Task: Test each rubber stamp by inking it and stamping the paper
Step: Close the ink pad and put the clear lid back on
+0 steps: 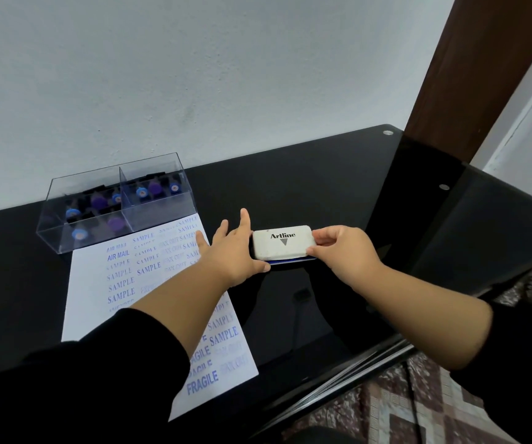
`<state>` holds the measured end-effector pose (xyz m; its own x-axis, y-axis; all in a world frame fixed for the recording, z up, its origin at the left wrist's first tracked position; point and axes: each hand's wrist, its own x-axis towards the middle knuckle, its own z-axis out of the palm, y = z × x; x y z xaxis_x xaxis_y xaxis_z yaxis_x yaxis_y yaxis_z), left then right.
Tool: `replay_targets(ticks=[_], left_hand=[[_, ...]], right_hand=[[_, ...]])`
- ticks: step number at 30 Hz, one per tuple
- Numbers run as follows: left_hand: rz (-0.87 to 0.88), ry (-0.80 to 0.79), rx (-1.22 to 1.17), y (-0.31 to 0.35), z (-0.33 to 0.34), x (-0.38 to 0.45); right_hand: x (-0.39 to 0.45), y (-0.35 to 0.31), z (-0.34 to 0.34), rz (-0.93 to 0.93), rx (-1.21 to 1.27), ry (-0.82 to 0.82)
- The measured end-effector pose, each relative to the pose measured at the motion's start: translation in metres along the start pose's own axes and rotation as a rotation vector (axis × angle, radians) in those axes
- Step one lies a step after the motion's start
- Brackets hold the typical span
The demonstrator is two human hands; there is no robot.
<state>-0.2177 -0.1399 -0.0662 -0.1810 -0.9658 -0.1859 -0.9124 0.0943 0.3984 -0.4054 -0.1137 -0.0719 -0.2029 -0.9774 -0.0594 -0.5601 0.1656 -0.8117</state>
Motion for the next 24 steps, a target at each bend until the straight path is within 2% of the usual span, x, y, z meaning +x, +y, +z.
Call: replay_targets(ticks=[9, 15, 20, 24], left_hand=[[0.006, -0.028, 0.024, -0.001, -0.001, -0.004], [0.031, -0.041, 0.025, -0.010, -0.017, -0.005], [0.006, 0.115, -0.050, -0.034, -0.048, -0.009], [-0.086, 0.220, -0.026, -0.070, -0.076, -0.014]], right_hand=[[-0.001, -0.009, -0.005, -0.016, -0.123, -0.058], [0.007, -0.044, 0.003, -0.092, -0.134, -0.054], [0.020, -0.089, 0.036, -0.190, -0.153, -0.156], [0.037, -0.127, 0.068, -0.266, -0.182, -0.177]])
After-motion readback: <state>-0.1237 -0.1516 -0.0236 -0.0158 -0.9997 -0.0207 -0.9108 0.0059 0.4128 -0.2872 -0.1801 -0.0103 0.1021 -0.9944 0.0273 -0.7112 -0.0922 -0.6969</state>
